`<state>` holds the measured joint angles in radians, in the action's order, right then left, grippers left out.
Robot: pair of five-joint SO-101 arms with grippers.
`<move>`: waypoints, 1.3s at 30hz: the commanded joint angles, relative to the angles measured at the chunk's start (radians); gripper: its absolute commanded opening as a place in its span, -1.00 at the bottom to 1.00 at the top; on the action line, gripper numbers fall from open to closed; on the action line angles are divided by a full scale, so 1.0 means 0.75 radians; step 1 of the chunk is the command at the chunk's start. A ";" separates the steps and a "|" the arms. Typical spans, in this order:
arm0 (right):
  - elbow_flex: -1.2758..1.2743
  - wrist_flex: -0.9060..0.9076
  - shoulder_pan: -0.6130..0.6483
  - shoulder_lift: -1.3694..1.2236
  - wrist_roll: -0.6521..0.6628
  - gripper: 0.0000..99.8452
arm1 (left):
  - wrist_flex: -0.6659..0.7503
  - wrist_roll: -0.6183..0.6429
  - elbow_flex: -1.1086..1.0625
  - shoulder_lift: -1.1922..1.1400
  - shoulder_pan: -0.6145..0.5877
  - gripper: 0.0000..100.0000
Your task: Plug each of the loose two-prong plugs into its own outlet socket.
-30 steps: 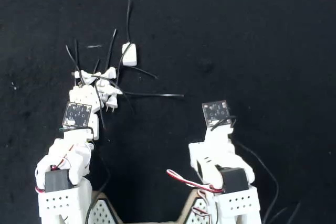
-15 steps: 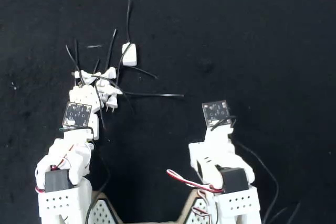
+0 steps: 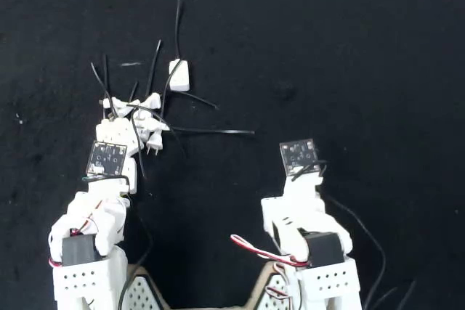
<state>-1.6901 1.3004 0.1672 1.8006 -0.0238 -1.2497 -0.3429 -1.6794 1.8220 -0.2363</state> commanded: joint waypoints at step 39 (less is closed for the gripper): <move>0.007 -0.219 -0.016 0.126 0.010 -0.98 | -0.004 -0.012 0.109 0.006 -0.021 -0.88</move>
<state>-1.6901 1.1684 0.1672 1.8006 -0.0253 -1.2497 -0.3429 -1.6609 1.8282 -0.2363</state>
